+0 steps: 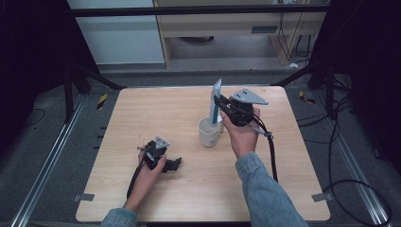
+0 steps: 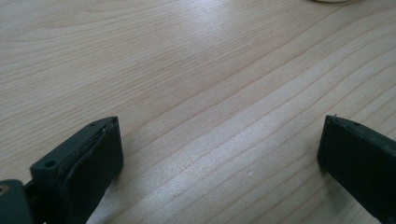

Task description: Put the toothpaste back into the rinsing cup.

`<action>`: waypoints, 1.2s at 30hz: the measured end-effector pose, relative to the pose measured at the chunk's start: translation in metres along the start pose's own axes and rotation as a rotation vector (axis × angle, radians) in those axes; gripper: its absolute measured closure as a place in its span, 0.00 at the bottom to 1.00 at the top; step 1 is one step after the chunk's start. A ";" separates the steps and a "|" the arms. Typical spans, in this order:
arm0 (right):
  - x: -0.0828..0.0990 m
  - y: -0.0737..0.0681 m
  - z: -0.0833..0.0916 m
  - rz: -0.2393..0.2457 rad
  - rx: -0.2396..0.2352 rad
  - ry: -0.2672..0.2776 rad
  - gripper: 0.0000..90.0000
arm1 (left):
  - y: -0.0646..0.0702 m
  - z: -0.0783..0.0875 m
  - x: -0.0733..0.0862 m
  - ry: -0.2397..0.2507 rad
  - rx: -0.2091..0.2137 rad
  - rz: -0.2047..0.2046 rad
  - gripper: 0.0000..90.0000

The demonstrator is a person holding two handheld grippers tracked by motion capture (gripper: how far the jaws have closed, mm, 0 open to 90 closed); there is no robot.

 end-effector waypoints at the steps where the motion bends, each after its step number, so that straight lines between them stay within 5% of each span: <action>1: 0.001 0.000 0.000 0.000 -0.001 -0.003 0.90 | 0.000 0.000 0.000 0.000 0.000 0.000 0.00; 36: 0.047 -0.004 -0.022 -0.027 -0.002 -0.081 0.90 | 0.000 0.000 0.000 0.001 0.000 0.001 0.00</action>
Point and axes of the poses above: each handheld gripper's, and its own axes: z roughly backward along the jaws, x roughly out of its underside, y roughly to its right, the point moved 5 cm from there along -z, roughly forward along the jaws, and after that the axes turned 4 degrees about z, right-handed, at the moved point
